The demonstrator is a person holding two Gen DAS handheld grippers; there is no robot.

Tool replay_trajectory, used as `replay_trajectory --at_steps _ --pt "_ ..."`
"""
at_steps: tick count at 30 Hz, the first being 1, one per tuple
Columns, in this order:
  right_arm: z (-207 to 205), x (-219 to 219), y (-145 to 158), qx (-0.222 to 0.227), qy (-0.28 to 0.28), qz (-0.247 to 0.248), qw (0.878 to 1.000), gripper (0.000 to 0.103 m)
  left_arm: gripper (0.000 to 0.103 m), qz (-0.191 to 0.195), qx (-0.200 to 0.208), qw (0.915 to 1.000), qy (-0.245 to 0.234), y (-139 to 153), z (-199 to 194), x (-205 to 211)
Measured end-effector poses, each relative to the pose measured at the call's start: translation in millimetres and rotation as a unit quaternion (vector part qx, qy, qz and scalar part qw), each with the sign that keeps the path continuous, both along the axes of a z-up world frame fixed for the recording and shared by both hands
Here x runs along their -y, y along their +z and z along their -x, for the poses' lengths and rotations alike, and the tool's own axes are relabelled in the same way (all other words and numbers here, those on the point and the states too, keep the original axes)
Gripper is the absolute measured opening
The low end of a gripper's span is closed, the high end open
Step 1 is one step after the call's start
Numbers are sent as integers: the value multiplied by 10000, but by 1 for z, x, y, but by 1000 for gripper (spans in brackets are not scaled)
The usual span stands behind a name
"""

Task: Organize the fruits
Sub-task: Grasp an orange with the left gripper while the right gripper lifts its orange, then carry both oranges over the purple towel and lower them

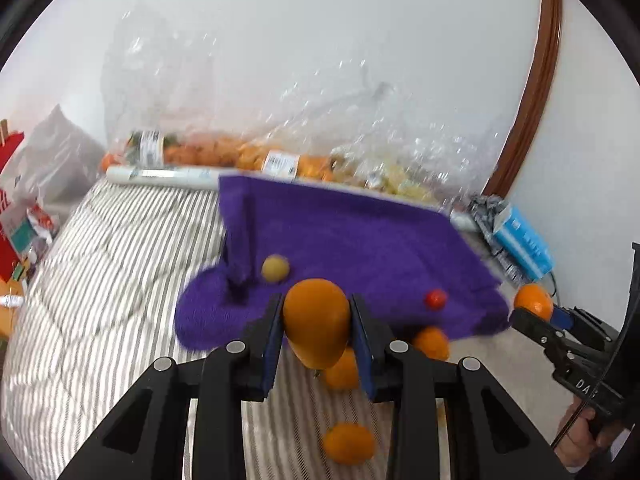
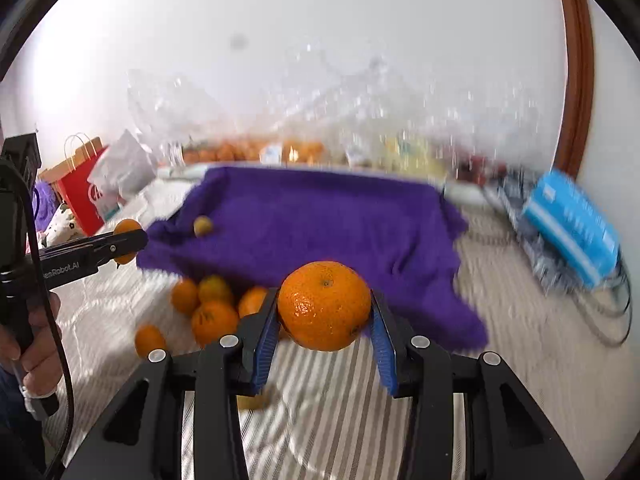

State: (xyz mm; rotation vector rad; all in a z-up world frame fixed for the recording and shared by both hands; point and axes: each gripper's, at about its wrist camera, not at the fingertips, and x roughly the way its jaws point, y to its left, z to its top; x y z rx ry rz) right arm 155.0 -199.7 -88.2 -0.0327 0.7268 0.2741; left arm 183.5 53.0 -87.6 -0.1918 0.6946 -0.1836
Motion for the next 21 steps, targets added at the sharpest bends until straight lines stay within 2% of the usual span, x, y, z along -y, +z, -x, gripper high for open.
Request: replay_trajectory --at_steps 4,10,16,21 --pt "-14 -1 23 248 18 -154 9996 43 30 -116 188 9997 78 19 -20 4" --pt "-53 -2 42 429 -75 -253 9987 43 30 112 161 9997 136 21 -56 10" --pt "-79 0 22 409 -204 -276 9986 43 30 156 260 9995 75 -1 -71 22" --pt "-93 7 -8 107 -259 -247 9993 43 30 168 11 9997 159 -26 -75 20"
